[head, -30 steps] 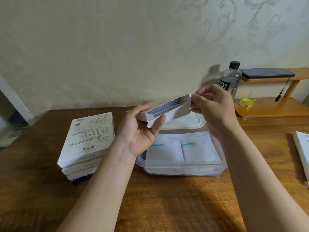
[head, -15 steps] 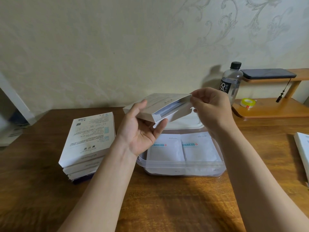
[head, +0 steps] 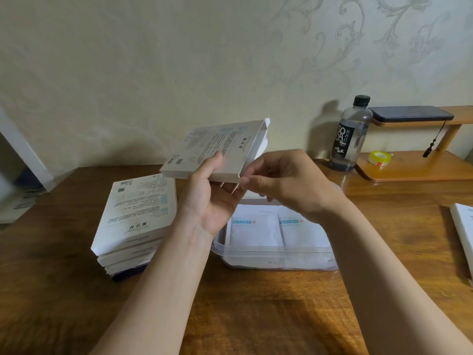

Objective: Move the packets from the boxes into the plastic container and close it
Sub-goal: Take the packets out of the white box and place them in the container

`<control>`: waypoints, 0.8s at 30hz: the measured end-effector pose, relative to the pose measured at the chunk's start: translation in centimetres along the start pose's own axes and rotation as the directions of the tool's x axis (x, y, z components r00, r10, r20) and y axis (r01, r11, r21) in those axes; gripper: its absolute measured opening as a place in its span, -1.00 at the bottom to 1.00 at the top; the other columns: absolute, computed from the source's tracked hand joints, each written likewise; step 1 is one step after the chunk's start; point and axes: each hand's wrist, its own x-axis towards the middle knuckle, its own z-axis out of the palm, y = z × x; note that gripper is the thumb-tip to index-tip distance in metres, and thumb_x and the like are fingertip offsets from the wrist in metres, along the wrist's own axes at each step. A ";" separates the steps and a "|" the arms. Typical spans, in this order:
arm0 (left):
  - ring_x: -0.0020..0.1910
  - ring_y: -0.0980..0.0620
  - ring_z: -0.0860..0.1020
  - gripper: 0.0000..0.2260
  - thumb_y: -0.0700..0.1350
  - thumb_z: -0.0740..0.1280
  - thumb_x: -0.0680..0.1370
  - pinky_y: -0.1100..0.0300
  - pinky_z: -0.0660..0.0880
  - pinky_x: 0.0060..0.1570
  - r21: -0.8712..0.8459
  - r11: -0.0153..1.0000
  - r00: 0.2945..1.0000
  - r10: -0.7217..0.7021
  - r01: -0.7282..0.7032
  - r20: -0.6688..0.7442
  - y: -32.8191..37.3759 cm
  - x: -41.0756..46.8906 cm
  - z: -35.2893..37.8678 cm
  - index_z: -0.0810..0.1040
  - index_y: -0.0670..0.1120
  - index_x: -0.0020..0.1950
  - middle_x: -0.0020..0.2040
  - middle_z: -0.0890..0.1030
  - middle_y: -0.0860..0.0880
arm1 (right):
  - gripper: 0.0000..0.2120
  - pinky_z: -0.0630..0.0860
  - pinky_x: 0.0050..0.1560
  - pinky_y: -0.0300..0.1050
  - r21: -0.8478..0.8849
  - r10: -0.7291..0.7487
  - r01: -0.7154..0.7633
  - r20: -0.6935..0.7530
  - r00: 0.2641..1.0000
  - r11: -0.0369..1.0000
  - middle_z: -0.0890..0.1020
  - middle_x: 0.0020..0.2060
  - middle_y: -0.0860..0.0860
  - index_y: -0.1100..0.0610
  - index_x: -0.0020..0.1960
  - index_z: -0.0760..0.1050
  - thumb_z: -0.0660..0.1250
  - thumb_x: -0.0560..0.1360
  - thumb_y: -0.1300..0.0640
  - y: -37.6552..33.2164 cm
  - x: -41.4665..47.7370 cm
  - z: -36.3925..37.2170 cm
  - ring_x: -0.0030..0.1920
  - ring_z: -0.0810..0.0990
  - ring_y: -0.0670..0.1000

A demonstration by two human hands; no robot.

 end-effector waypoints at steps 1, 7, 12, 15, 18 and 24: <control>0.06 -0.14 0.67 -0.64 -0.16 0.34 0.60 0.01 0.65 -0.04 0.006 1.000 1.000 0.007 -0.007 0.006 -0.1 0.0 0.0 0.50 -0.05 0.41 0.21 0.67 -0.17 | -0.91 0.50 -0.30 -0.29 0.008 0.005 -0.005 0.006 1.000 1.000 0.67 -0.31 0.02 0.25 -0.09 0.67 0.53 0.44 0.24 0.1 0.0 0.3 -0.35 0.55 -0.16; 0.11 -0.18 0.62 -0.63 -0.15 0.33 0.60 -0.16 0.51 0.27 0.029 0.999 0.999 0.037 -0.038 0.007 -0.6 0.1 0.2 0.49 -0.08 0.42 0.17 0.66 -0.19 | -0.90 0.36 -0.43 -0.44 -0.181 -0.061 0.023 -0.207 0.976 0.983 0.56 -0.49 -0.11 0.25 -0.20 0.65 0.54 0.42 0.24 0.1 -0.1 2.3 -0.50 0.46 -0.20; 0.08 -0.18 0.62 -0.52 0.08 0.35 0.58 -0.04 0.64 -0.04 -0.010 1.000 1.000 -0.012 0.012 -0.001 -0.1 0.4 -0.1 0.52 -0.12 0.44 0.17 0.64 -0.19 | -0.88 0.34 -0.43 -0.43 -0.246 -0.114 0.064 -0.194 0.974 0.967 0.50 -0.52 -0.17 0.20 -0.25 0.63 0.54 0.42 0.24 -0.1 -0.2 2.4 -0.49 0.45 -0.17; -0.01 -0.12 0.65 -0.49 0.00 0.40 0.50 -0.01 0.61 -0.03 0.015 1.000 1.000 0.003 -0.003 0.016 -0.1 0.4 -0.3 0.50 -0.05 0.44 0.10 0.68 -0.13 | -0.96 0.45 -0.38 -0.35 -0.193 -0.056 0.044 -0.059 0.997 0.980 0.63 -0.41 -0.09 0.18 -0.14 0.69 0.53 0.44 0.21 -0.5 -0.2 1.6 -0.45 0.52 -0.14; -0.06 -0.08 0.68 -0.50 -0.07 0.42 0.48 0.03 0.64 -0.08 -0.032 0.999 0.999 0.001 0.001 0.037 -0.2 0.2 -0.2 0.50 -0.02 0.44 0.07 0.70 -0.12 | -0.88 0.41 -0.42 -0.15 0.057 0.061 -0.054 -0.121 0.991 0.997 0.58 -0.46 -0.03 0.14 -0.04 0.70 0.38 0.52 0.26 -0.5 0.1 0.5 -0.46 0.44 -0.04; -0.01 -0.06 0.59 -0.76 -0.10 0.39 0.53 0.02 0.53 -0.06 0.149 0.989 0.989 -0.019 -0.004 0.149 -1.0 -0.3 0.3 0.67 0.04 0.19 0.03 0.66 -0.12 | -0.73 0.28 -0.46 -0.14 0.383 0.241 -0.172 -0.140 0.960 0.908 0.42 -0.54 0.12 0.24 -0.28 0.47 0.25 0.60 0.28 -0.9 0.3 0.0 -0.56 0.31 0.04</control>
